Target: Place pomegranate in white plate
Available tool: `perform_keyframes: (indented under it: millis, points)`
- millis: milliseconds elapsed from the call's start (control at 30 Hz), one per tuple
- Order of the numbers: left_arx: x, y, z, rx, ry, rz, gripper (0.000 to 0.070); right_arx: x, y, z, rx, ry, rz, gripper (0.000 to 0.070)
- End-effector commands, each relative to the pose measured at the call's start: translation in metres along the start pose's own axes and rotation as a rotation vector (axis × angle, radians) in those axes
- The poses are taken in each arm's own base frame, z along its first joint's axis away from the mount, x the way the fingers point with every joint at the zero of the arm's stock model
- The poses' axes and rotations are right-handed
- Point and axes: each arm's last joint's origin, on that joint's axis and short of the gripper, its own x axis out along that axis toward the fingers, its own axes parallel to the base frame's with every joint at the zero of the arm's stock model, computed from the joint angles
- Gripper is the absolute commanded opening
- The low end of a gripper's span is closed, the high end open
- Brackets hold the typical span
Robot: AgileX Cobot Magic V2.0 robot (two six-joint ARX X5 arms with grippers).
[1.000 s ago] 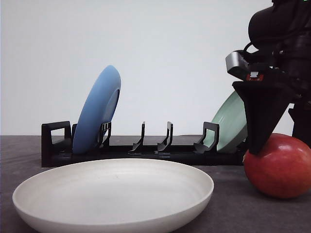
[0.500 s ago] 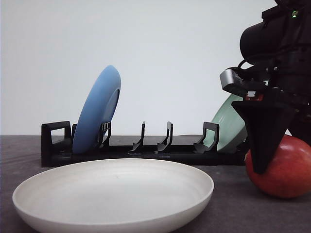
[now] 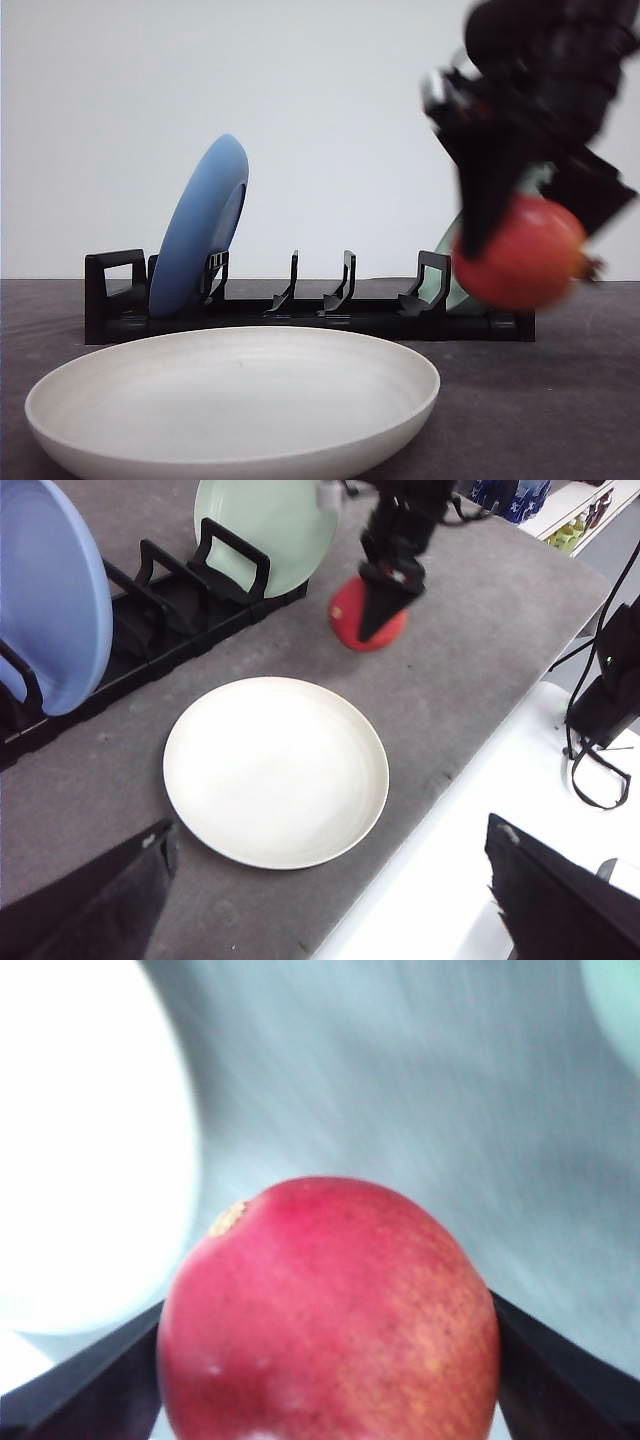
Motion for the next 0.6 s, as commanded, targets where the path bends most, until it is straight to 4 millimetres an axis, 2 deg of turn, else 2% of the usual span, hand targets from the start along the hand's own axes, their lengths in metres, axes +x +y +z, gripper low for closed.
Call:
perform_keyframes:
  millis: [0,133,367,567]
  points:
    - [-0.002,-0.001,0.004,0.004,-0.021,-0.021,0.0592,0.002,0.015,0.004,0.026,0.013,0.02,0.0389]
    - [-0.002,-0.002,0.006,0.0,-0.036,-0.028,0.0592,0.012,0.047,0.009,-0.018,-0.024,0.048,0.0389]
    - [-0.002,-0.002,0.005,0.006,-0.035,-0.027,0.0592,0.047,0.1,0.02,-0.119,-0.089,0.106,0.0389]
    - [-0.002,-0.002,0.005,0.007,-0.035,-0.027,0.0592,0.088,0.12,0.023,-0.179,-0.062,0.079,0.0389]
